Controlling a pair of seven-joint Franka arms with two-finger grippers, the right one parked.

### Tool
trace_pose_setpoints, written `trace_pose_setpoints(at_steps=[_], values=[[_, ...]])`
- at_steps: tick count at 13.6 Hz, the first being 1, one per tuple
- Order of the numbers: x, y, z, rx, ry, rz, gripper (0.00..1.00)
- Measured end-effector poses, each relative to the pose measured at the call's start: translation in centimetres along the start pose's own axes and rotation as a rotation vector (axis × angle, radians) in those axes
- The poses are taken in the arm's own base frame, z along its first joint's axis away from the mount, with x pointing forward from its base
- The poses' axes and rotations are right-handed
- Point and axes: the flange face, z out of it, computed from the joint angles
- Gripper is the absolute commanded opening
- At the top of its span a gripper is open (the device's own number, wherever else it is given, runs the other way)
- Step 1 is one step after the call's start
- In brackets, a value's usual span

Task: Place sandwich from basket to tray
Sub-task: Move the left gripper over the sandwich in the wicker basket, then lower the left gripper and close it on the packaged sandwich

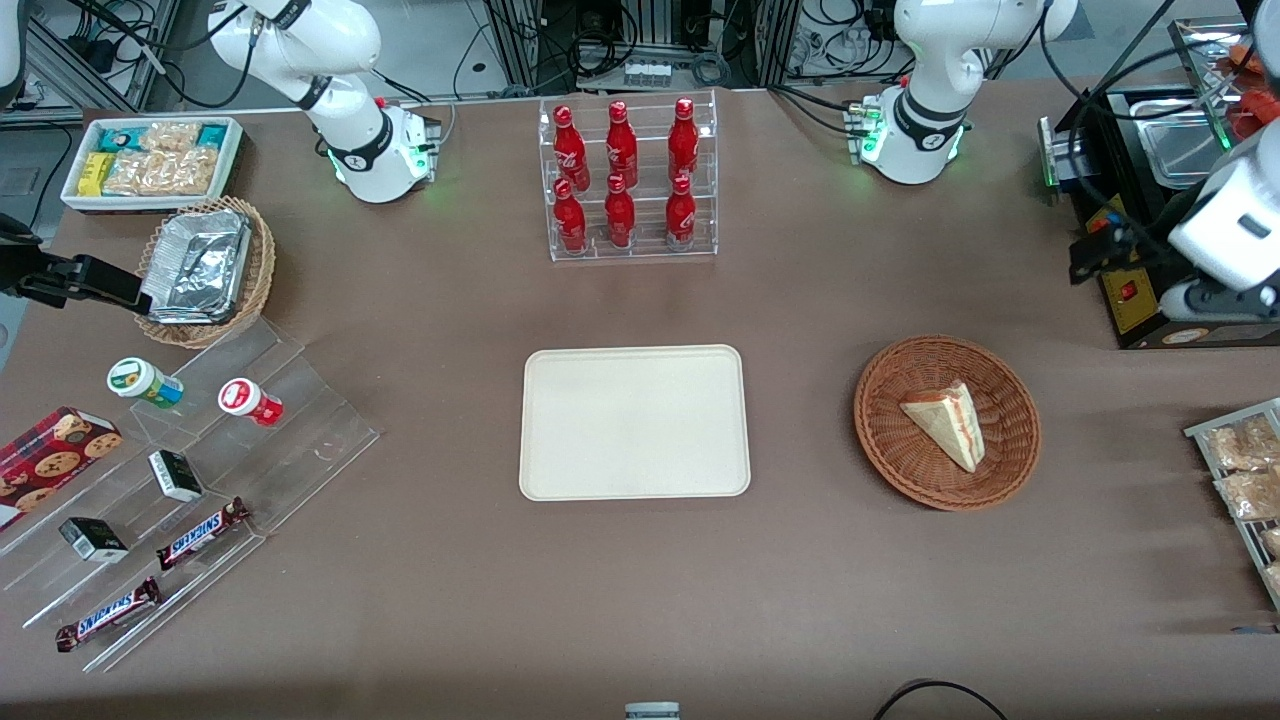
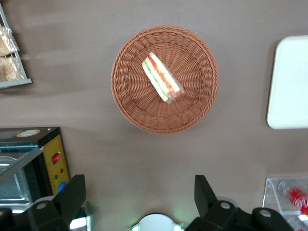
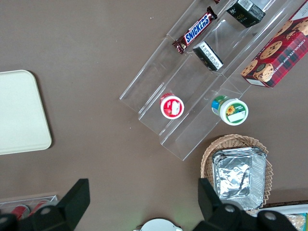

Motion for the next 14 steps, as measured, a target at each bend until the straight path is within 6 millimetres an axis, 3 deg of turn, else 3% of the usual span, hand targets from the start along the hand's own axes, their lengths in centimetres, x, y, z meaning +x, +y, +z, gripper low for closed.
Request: trace_pose_setpoints(at_steps=[3, 6, 11, 14], values=[[2.4, 0.3, 5.3, -0.003, 0.024, -0.116, 1.0], [3.4, 0.3, 11.2, -0.014, 0.065, -0.28, 1.0], [3.2, 0.8, 20.4, -0.059, 0.151, -0.565, 1.0], [2.5, 1.0, 24.4, -0.082, 0.182, -0.651, 1.0]])
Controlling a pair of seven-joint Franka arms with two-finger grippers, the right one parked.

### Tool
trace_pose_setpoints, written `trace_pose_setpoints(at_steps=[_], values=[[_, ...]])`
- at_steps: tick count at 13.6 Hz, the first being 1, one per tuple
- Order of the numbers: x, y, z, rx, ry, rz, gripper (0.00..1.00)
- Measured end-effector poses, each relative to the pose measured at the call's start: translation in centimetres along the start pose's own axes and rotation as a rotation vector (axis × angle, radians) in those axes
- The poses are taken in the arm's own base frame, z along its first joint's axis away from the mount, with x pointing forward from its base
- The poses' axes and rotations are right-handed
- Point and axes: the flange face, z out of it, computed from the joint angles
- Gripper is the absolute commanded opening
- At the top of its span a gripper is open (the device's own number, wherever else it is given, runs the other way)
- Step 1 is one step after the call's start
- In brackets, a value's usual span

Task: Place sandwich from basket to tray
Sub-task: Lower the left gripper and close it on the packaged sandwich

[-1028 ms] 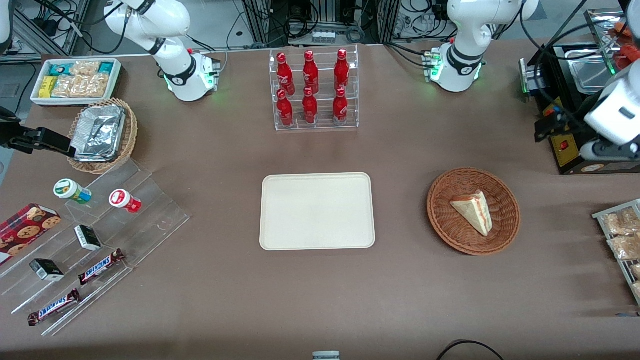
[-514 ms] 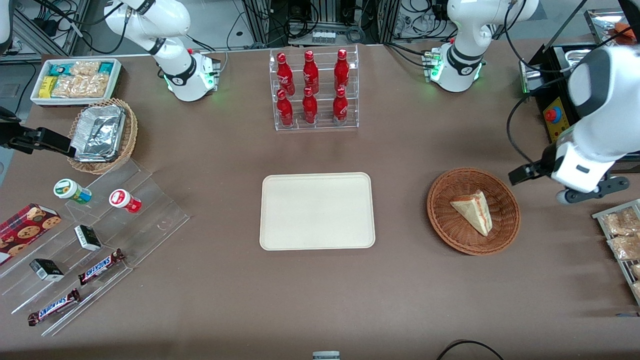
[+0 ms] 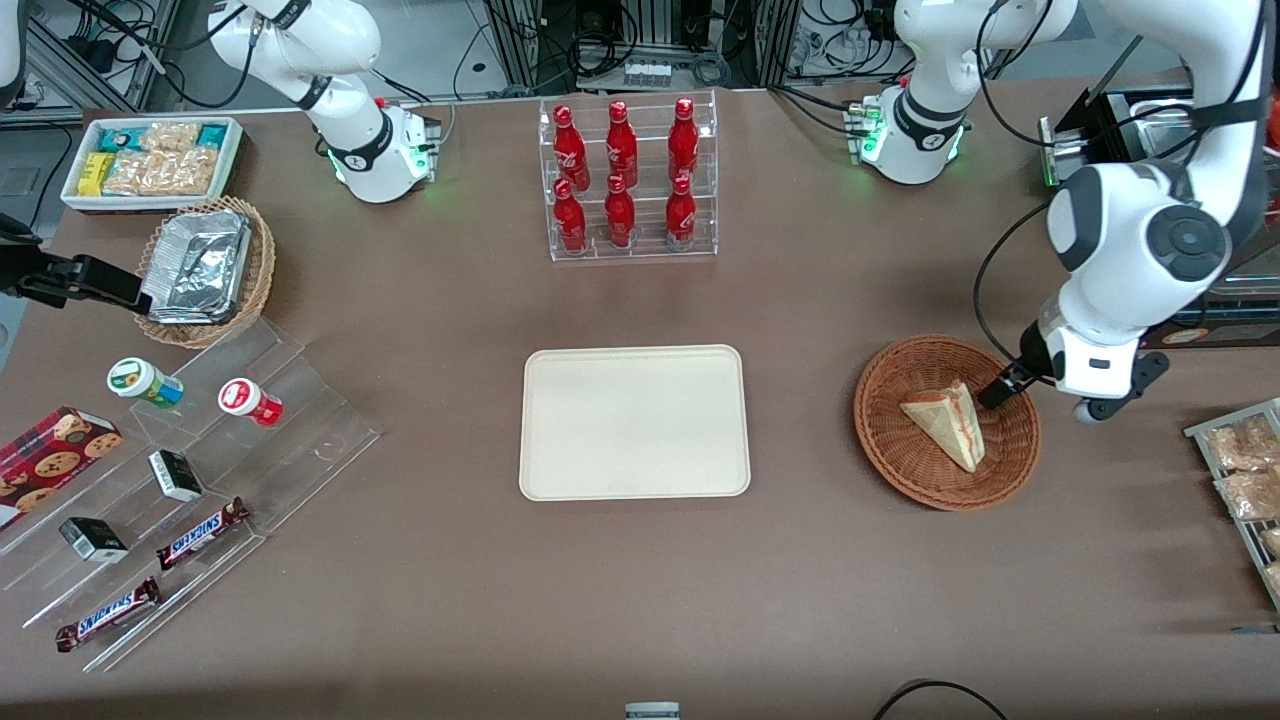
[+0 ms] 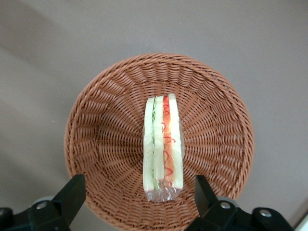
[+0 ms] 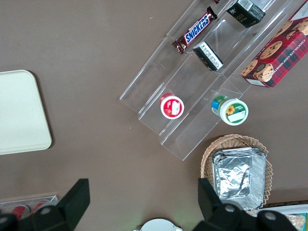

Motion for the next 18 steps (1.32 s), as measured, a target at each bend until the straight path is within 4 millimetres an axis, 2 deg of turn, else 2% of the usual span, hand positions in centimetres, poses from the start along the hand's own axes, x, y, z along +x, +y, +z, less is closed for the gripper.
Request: trace_pose_setpoints(at_steps=[5, 14, 18], values=[[-0.5, 0.4, 2.6, 0.009, -0.014, -0.075, 1.0], [-1.5, 1.4, 6.3, 0.02, -0.033, -0.059, 1.0], [-2.5, 0.9, 8.3, 0.011, -0.028, -0.054, 0.98]])
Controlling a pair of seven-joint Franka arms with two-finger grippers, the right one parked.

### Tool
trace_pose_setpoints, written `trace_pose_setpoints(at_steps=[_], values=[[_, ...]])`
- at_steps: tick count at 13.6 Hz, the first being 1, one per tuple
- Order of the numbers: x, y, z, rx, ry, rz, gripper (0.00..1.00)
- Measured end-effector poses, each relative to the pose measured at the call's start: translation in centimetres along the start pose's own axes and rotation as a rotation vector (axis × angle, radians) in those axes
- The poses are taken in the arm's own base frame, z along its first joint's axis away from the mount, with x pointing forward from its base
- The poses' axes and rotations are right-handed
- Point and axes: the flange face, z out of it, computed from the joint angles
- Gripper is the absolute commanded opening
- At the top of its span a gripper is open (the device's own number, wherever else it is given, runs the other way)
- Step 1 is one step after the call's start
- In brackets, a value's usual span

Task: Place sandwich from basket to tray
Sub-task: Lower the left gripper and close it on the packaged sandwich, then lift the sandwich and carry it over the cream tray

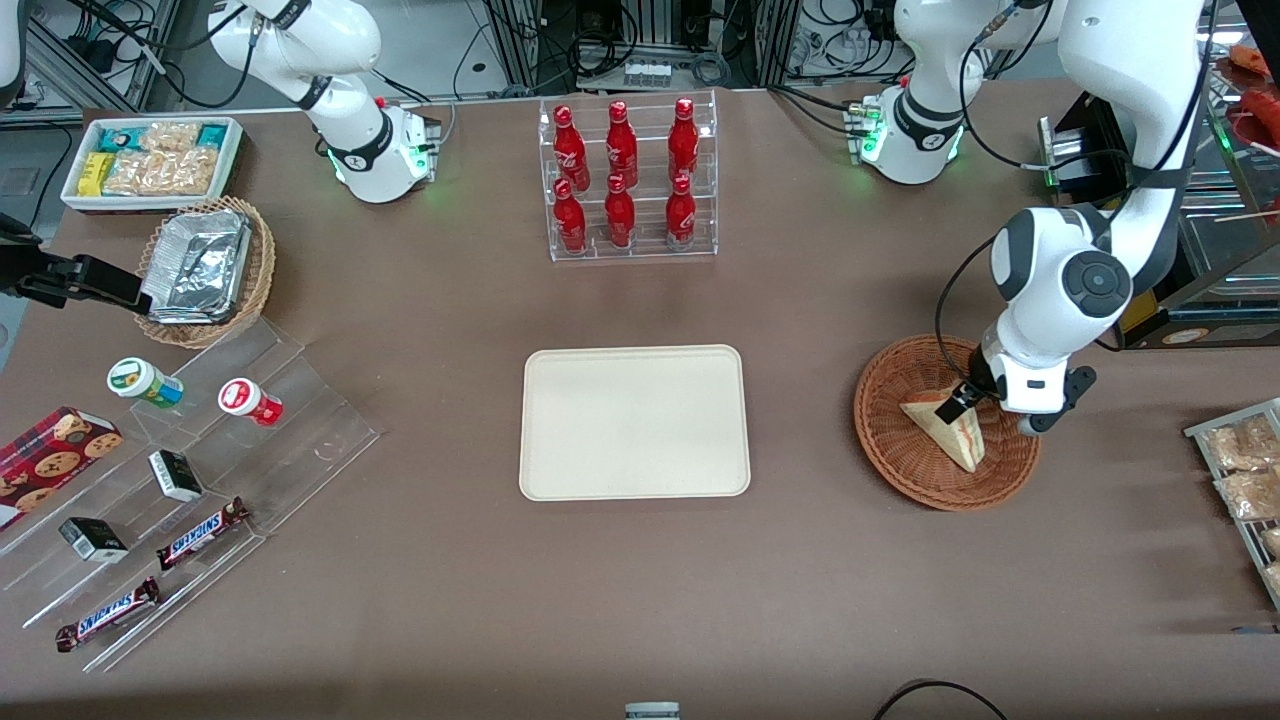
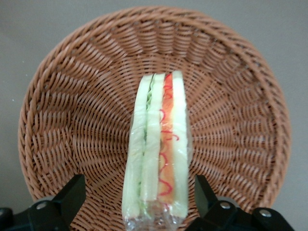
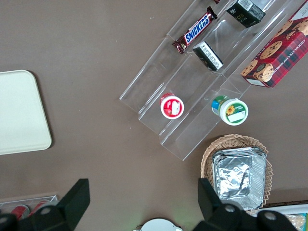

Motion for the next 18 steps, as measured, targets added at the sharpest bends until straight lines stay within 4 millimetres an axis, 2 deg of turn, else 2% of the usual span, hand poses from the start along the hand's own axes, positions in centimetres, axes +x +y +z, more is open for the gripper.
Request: trace_pose_setpoints(at_steps=[1, 2, 3, 4, 7, 8, 13, 15, 18], values=[[-0.1, 0.0, 0.4, 0.001, -0.001, 0.0, 0.87], [-0.1, 0.0, 0.8, -0.001, -0.001, -0.006, 0.66], [-0.2, 0.1, 1.1, 0.0, -0.002, -0.022, 0.49], [-0.4, 0.3, 1.3, -0.001, -0.002, -0.038, 0.38], [-0.9, 1.0, 1.3, -0.007, 0.002, -0.051, 0.19], [-0.9, 1.2, 1.1, -0.011, 0.005, -0.049, 0.15], [-1.4, 3.0, -0.4, -0.02, 0.006, -0.02, 0.15], [-1.7, 4.2, -2.8, 0.007, -0.018, 0.004, 0.15], [-4.2, 8.0, -7.9, 0.029, -0.046, 0.08, 0.15]])
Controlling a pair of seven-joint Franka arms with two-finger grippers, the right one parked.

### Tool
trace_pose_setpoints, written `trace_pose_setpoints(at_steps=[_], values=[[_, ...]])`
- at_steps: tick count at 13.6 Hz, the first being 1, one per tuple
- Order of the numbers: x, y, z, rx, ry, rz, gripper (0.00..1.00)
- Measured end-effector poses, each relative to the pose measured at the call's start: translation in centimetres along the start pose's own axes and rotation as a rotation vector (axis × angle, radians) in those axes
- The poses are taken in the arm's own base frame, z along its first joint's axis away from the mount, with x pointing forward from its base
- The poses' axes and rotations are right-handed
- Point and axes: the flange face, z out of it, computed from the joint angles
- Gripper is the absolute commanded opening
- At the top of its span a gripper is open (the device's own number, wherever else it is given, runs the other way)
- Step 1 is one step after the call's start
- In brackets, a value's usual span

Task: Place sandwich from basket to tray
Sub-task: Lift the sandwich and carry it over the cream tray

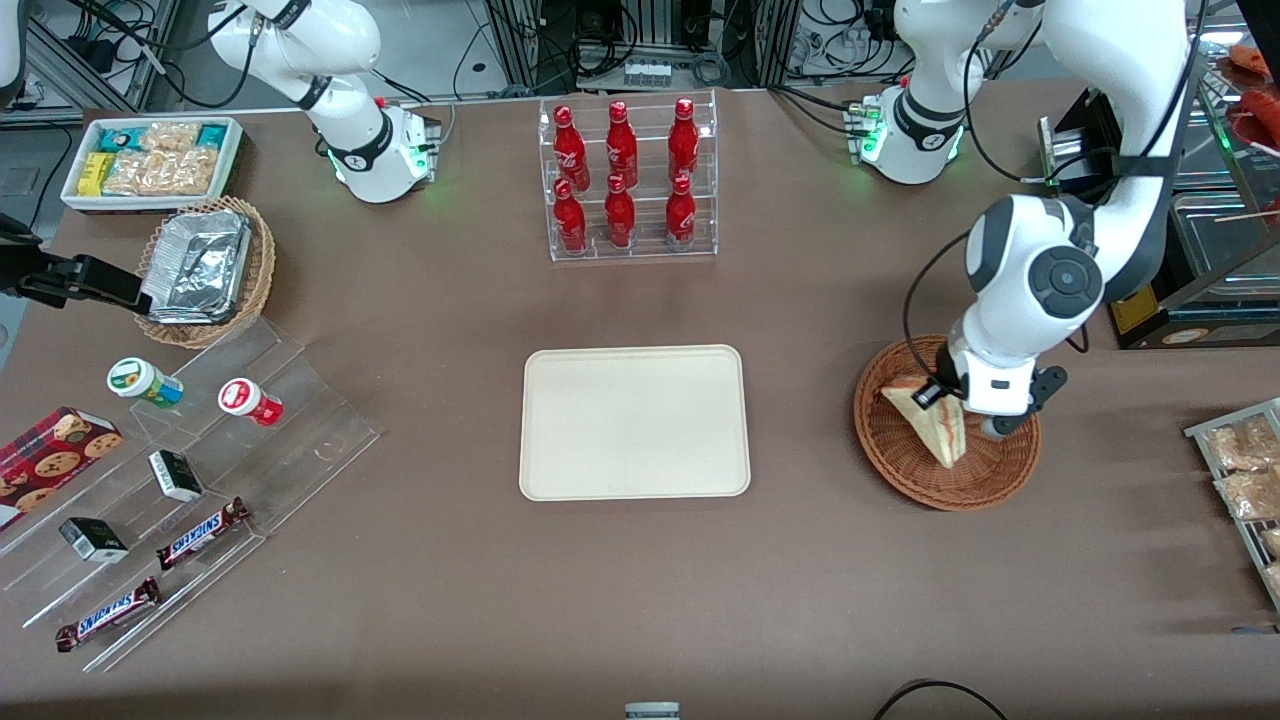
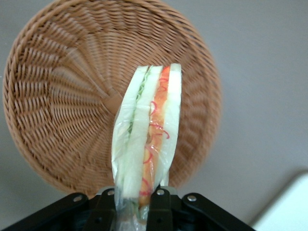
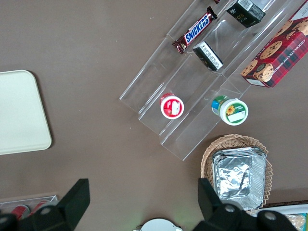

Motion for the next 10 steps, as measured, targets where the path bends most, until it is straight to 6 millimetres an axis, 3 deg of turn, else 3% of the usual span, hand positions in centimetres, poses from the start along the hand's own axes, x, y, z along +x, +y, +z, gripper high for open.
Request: trace_pose_setpoints(at_steps=[3, 5, 10], values=[[-4.3, 4.7, -3.7, 0.032, 0.011, 0.132, 0.15], [-7.8, 8.0, -5.2, 0.028, 0.025, 0.202, 0.15], [-16.5, 16.8, -4.4, -0.01, 0.015, 0.328, 0.16]])
